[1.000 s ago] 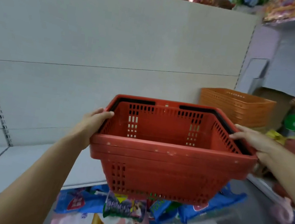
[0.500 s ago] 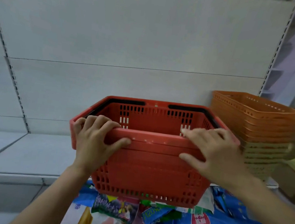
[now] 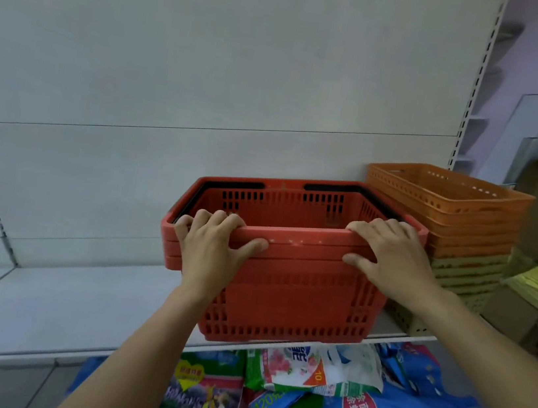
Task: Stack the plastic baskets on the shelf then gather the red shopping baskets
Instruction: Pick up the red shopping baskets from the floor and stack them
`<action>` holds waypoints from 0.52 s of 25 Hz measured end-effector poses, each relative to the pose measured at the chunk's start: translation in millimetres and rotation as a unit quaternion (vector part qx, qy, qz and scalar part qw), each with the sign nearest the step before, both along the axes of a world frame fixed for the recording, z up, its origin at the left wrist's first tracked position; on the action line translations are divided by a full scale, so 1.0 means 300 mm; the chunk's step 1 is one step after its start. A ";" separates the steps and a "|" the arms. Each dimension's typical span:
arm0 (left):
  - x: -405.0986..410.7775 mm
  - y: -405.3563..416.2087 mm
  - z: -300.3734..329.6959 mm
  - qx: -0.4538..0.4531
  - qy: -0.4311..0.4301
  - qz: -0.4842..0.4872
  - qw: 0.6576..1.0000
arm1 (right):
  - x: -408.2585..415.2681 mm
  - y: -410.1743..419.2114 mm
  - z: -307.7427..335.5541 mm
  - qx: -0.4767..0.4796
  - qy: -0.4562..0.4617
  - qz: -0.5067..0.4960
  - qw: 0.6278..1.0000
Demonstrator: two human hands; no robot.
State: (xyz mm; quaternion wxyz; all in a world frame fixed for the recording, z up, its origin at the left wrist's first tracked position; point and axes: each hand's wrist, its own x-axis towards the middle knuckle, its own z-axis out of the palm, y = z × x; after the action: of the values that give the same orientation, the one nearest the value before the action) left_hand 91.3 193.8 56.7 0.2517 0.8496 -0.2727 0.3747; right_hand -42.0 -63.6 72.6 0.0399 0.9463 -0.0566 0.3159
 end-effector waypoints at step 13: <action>0.026 -0.165 0.004 0.067 0.009 0.033 0.997 | 0.030 -0.175 0.000 0.020 -0.043 -0.030 0.998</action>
State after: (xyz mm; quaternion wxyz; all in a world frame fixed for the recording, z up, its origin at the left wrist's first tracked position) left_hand 99.1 144.3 58.0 0.1840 0.8763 -0.2668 0.3563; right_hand -33.0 -116.0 72.6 0.0283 0.9302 -0.0930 0.3538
